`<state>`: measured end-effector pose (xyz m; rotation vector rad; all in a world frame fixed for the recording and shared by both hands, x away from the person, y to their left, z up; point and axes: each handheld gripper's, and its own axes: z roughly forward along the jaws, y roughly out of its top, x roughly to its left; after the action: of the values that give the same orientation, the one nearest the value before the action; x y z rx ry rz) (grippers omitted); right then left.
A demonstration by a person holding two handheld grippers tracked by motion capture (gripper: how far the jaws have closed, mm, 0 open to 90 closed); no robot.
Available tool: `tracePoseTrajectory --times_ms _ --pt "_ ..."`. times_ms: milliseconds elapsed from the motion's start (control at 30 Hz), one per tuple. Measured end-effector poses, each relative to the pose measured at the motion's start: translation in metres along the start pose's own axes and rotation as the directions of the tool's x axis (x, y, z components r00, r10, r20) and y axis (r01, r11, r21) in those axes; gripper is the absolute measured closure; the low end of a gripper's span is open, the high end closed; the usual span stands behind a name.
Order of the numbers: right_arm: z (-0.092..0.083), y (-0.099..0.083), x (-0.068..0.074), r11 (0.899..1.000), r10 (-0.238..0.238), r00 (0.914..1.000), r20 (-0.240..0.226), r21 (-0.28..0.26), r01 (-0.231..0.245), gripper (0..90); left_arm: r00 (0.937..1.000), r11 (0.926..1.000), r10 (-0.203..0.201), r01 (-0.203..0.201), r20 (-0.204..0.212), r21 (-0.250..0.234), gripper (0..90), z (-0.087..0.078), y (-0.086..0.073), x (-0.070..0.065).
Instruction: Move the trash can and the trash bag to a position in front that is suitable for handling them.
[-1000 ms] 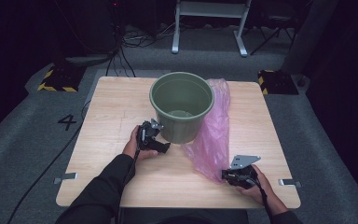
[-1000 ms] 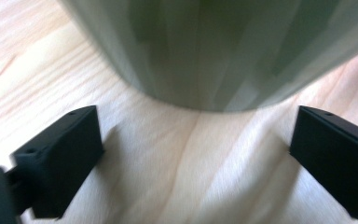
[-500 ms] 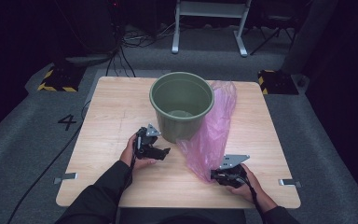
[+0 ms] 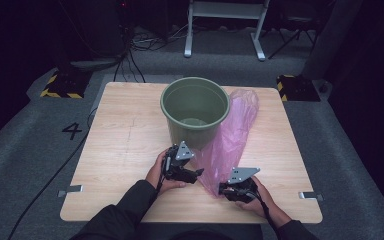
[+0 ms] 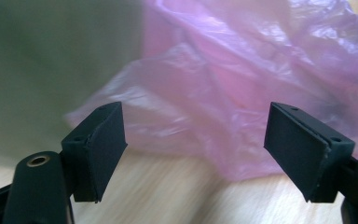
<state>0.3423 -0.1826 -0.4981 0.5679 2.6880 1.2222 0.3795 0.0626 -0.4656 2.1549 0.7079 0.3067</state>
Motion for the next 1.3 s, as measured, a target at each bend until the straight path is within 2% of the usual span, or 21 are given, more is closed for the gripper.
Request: tracePoseTrajectory --times_ms 100,233,267,333,600,700,800,900,967,1067,1300 --pt "-0.001 -0.002 0.001 1.000 0.004 1.0000 -0.003 -0.007 -0.004 71.6 0.9997 0.9995 0.015 -0.016 0.019 0.028 24.5 0.011 0.000 -0.004" --pt "-0.002 -0.004 0.002 1.000 0.009 0.9999 0.007 -0.014 -0.009 63.4 0.9987 0.9963 0.039 -0.042 0.033 0.075 37.4 0.021 -0.003 -0.004" --pt "-0.003 -0.005 0.002 1.000 0.011 0.9999 0.007 -0.015 -0.011 61.0 0.9987 0.9961 0.040 -0.042 0.031 0.077 42.9 0.023 -0.004 -0.002" --pt "-0.006 -0.006 0.002 1.000 0.012 0.9999 0.006 -0.021 -0.012 54.5 0.9988 0.9945 0.038 -0.041 0.030 0.096 47.6 0.025 -0.006 0.001" --pt "-0.025 -0.010 -0.003 0.998 0.036 0.9986 0.040 -0.050 -0.034 36.1 0.9944 0.9853 0.100 -0.104 0.033 0.136 69.8 0.025 -0.013 0.007" --pt "-0.033 -0.012 -0.006 0.997 0.041 0.9985 0.037 -0.067 -0.038 30.4 0.9936 0.9851 0.107 -0.111 0.035 0.131 74.6 0.026 -0.013 0.008" --pt "-0.037 -0.014 -0.008 0.996 0.051 0.9974 0.051 -0.074 -0.047 27.1 0.9898 0.9813 0.138 -0.142 0.034 0.131 80.4 0.027 -0.013 0.008" --pt "-0.045 -0.015 -0.010 0.995 0.051 0.9964 0.068 -0.090 -0.045 26.5 0.9881 0.9795 0.149 -0.152 0.039 0.132 81.8 0.025 -0.014 0.009" --pt "-0.051 -0.016 -0.013 0.992 0.067 0.9949 0.076 -0.109 -0.059 26.4 0.9882 0.9790 0.147 -0.152 0.044 0.136 81.6 0.023 -0.016 0.013" --pt "-0.057 -0.019 -0.020 0.987 0.101 0.9898 0.100 -0.131 -0.088 26.4 0.9911 0.9828 0.124 -0.130 0.046 0.132 80.6 0.019 -0.019 0.018" --pt "-0.062 -0.023 -0.038 0.987 0.120 0.9761 0.181 -0.128 -0.097 25.5 0.9920 0.9822 0.117 -0.123 0.047 0.142 79.0 0.008 -0.027 0.033"
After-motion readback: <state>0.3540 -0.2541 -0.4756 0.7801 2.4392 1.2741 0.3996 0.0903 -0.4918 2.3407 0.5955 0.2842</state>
